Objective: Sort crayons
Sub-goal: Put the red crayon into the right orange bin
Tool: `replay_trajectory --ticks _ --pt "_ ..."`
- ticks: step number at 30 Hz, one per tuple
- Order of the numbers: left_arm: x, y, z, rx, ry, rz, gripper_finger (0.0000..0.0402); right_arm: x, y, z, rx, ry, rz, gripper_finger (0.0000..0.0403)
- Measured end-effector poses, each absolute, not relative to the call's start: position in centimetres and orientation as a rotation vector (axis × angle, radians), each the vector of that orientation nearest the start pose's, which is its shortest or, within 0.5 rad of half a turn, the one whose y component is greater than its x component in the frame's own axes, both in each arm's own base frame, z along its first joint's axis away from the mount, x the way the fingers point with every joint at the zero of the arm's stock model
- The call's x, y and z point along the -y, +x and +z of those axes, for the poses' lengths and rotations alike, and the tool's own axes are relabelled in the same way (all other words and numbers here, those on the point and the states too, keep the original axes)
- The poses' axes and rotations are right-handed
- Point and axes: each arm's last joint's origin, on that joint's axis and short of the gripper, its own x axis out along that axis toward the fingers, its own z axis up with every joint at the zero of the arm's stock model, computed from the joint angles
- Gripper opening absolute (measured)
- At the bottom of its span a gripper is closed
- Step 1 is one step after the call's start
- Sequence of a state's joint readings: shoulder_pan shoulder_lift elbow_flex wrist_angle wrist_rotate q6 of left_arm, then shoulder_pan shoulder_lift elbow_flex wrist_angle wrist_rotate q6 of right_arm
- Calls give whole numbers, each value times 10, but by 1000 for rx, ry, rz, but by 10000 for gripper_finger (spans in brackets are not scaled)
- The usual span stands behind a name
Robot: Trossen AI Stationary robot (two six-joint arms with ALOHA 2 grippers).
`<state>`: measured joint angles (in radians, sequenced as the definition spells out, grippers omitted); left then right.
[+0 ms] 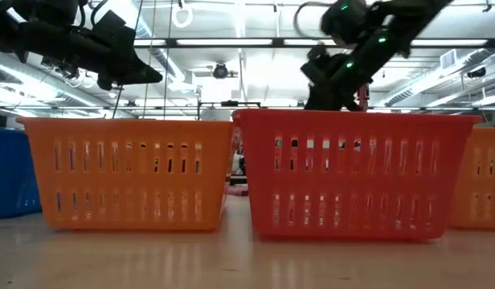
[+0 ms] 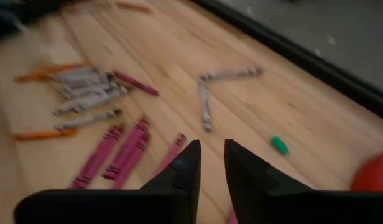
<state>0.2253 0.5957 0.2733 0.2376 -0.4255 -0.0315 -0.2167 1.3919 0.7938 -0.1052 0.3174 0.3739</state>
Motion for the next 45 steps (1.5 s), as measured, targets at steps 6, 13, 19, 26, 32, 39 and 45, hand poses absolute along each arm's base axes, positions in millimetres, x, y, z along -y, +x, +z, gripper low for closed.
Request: replay_trajectory --ticks 6,13,19,26,32,39,45 --pt "-44 140 223 -78 -20 652 71 81 298 208 -856 314 -692 129" --pt "-44 140 223 -78 -20 652 71 91 322 195 -1068 326 -689 157" --pt "-44 140 223 -78 -20 652 71 105 337 179 -1147 374 -689 156" --pt "-44 140 223 -79 -21 652 71 118 335 162 -1247 446 -671 156" --pt "-44 140 222 -86 -20 652 71 123 330 162 -1272 468 -695 156" --pt "-44 140 222 -88 -20 652 71 123 331 151 -1311 501 -664 155" --pt "-44 140 222 -92 -20 651 71 123 330 142 -1347 505 -666 134"
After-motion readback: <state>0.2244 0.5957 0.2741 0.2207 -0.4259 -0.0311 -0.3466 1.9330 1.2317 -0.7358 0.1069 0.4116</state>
